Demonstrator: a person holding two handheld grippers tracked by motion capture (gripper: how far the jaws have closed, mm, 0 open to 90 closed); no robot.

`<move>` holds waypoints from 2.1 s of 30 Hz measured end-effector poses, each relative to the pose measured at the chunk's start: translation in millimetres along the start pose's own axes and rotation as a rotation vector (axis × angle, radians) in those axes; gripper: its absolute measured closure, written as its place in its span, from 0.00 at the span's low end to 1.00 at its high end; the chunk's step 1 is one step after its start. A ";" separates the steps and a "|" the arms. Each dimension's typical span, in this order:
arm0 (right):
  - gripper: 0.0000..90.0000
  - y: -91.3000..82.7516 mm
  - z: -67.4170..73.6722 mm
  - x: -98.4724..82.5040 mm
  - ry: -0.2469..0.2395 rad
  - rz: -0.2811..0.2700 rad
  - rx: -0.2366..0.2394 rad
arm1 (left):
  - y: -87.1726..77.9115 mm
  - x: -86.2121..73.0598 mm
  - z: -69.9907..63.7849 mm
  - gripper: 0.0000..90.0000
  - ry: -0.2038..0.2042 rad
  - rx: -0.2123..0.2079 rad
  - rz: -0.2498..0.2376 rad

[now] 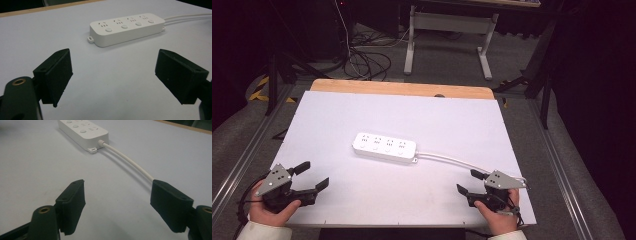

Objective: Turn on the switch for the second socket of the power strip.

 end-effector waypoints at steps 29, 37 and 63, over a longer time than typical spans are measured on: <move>0.32 1.9 -0.2 -2.1 0.005 0.016 0.005 | -5.2 9.1 -6.3 0.25 -0.007 -0.008 0.013; 0.32 2.8 0.1 -2.9 0.009 0.024 0.002 | -3.1 16.2 -8.4 0.29 0.003 -0.032 0.038; 0.34 4.5 0.9 -4.2 0.002 0.035 0.010 | 31.8 77.1 -26.6 0.35 0.058 -0.113 0.071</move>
Point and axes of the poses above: each handheld gripper's, and its own axes: y roughly forward along the jaws, x roughly out of its top, z roughly to its left, the point moved 5 cm from there along y, roughly forward along the jaws, and after that the axes turned 3 degrees about y, right-handed, at the moved point
